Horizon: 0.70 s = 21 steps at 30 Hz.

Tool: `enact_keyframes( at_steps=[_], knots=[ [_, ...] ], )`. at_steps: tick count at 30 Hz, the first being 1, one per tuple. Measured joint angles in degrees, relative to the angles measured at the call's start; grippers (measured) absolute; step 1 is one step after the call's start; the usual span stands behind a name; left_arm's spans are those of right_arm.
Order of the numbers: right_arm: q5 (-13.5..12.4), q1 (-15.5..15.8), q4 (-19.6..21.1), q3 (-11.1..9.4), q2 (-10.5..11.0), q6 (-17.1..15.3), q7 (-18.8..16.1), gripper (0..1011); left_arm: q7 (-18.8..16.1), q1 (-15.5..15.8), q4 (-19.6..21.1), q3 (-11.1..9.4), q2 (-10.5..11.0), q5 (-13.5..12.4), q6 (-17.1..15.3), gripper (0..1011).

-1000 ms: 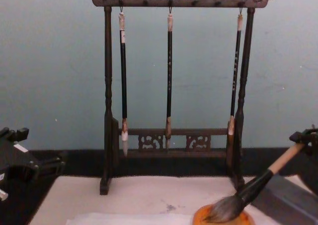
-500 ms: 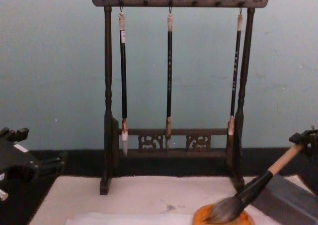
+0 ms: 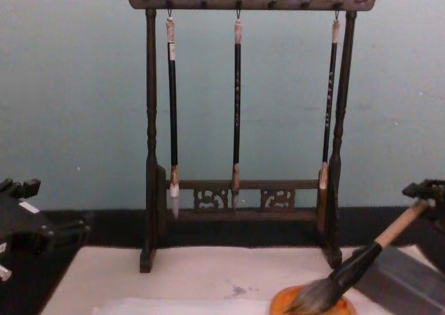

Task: Pick up the brush from the inkstone, write on the paper, then place the brush back to its original position.

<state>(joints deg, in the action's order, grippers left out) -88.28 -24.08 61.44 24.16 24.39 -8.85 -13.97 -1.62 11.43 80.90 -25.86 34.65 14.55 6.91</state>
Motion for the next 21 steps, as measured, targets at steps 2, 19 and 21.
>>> enact_keyframes(
  at_steps=[2,19,21],
  knots=[
    [0.0,0.0,0.0,0.0,0.0,0.0,0.0,363,0.0,0.0,0.0,0.0,0.0,0.0,0.0,1010],
    [0.0,0.0,0.1,0.0,0.0,0.0,0.0,867,0.0,0.0,0.0,0.0,0.0,0.0,0.0,1010],
    [0.0,0.0,0.1,0.0,0.0,0.0,0.0,936,0.0,0.0,0.0,0.0,0.0,0.0,0.0,1010]
  ],
)
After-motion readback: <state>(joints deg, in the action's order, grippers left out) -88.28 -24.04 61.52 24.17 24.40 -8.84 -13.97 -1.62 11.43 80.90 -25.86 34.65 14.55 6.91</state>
